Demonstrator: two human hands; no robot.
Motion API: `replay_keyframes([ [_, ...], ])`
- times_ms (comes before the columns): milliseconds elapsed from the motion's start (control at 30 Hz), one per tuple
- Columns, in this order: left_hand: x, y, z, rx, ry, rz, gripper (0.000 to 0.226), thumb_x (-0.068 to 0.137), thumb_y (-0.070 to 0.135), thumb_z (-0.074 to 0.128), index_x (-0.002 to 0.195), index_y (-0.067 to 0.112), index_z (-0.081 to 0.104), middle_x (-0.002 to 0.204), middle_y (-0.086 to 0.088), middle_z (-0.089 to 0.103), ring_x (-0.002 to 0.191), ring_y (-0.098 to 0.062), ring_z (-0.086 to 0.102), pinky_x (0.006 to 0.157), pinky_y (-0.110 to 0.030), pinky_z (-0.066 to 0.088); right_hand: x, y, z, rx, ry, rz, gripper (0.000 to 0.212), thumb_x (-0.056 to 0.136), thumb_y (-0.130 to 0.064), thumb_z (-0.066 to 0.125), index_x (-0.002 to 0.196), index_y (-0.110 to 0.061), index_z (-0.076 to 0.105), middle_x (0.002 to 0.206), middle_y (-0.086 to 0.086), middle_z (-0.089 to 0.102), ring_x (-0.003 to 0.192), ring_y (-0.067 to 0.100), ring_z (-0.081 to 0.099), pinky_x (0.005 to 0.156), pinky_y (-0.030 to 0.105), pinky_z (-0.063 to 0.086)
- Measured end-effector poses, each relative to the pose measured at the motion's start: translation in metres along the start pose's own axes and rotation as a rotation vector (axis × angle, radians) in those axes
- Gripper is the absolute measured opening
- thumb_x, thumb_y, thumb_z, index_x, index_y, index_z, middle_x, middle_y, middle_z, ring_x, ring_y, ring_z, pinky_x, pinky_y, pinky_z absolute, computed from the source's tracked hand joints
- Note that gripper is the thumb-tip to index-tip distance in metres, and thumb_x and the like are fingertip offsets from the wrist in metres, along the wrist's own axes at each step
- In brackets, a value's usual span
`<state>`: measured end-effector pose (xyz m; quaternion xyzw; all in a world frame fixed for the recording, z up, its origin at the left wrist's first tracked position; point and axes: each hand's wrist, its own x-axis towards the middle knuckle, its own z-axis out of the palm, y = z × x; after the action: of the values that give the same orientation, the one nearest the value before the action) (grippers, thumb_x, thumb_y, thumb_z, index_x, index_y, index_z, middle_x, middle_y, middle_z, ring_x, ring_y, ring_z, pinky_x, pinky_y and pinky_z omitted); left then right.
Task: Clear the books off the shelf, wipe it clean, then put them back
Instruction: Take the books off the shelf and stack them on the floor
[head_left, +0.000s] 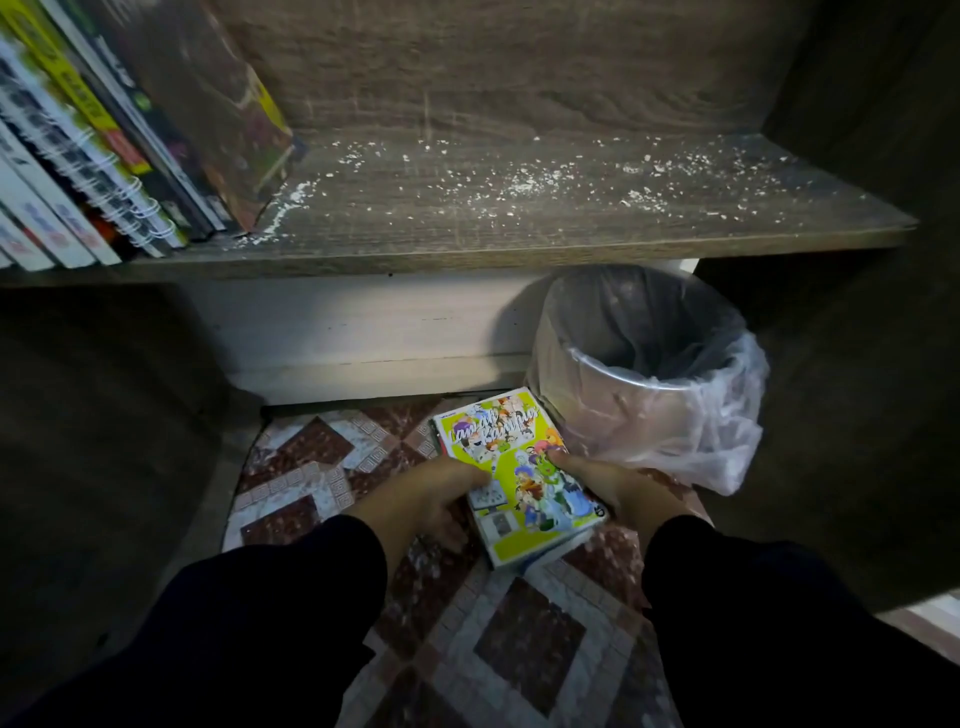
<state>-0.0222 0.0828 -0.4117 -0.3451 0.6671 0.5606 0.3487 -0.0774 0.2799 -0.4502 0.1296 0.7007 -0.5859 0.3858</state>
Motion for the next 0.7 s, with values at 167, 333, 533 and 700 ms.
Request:
replay_keyframes([
  [167, -0.009, 0.000, -0.014, -0.076, 0.035, 0.026, 0.010, 0.098, 0.017, 0.046, 0.099, 0.008, 0.050, 0.090, -0.015, 0.062, 0.075, -0.029, 0.061, 0.085, -0.049, 0.045, -0.002, 0.013, 0.016, -0.068, 0.056, 0.086, 0.083, 0.042, -0.076, 0.075, 0.101, -0.018, 0.073, 0.099, 0.002, 0.074, 0.092, 0.023, 0.067, 0.086, 0.035, 0.052],
  [333, 0.009, -0.006, -0.027, 0.058, 0.121, 0.060, 0.018, 0.089, 0.002, 0.051, 0.106, -0.002, 0.056, 0.116, -0.022, 0.063, 0.102, -0.038, 0.064, 0.092, -0.057, 0.049, -0.013, 0.009, 0.028, -0.100, 0.076, 0.090, 0.075, 0.053, -0.072, 0.073, 0.099, -0.013, 0.070, 0.100, 0.009, 0.075, 0.088, 0.027, 0.068, 0.086, 0.043, 0.054],
  [533, -0.003, -0.005, -0.019, 0.085, 0.109, 0.106, 0.022, 0.091, -0.005, 0.051, 0.112, -0.001, 0.057, 0.114, -0.024, 0.063, 0.098, -0.040, 0.065, 0.084, -0.053, 0.052, 0.001, 0.019, 0.015, -0.142, 0.063, 0.092, 0.091, 0.044, -0.082, 0.068, 0.106, -0.015, 0.070, 0.109, 0.014, 0.072, 0.089, 0.027, 0.066, 0.087, 0.044, 0.053],
  [700, -0.016, 0.006, -0.022, 0.194, 0.163, 0.094, 0.036, 0.091, 0.010, 0.057, 0.124, -0.004, 0.052, 0.132, -0.024, 0.054, 0.116, -0.042, 0.056, 0.092, -0.050, 0.050, -0.027, -0.013, 0.032, -0.204, 0.058, 0.089, 0.068, 0.076, -0.067, 0.059, 0.124, -0.018, 0.059, 0.124, 0.003, 0.060, 0.097, 0.021, 0.059, 0.080, 0.028, 0.050],
])
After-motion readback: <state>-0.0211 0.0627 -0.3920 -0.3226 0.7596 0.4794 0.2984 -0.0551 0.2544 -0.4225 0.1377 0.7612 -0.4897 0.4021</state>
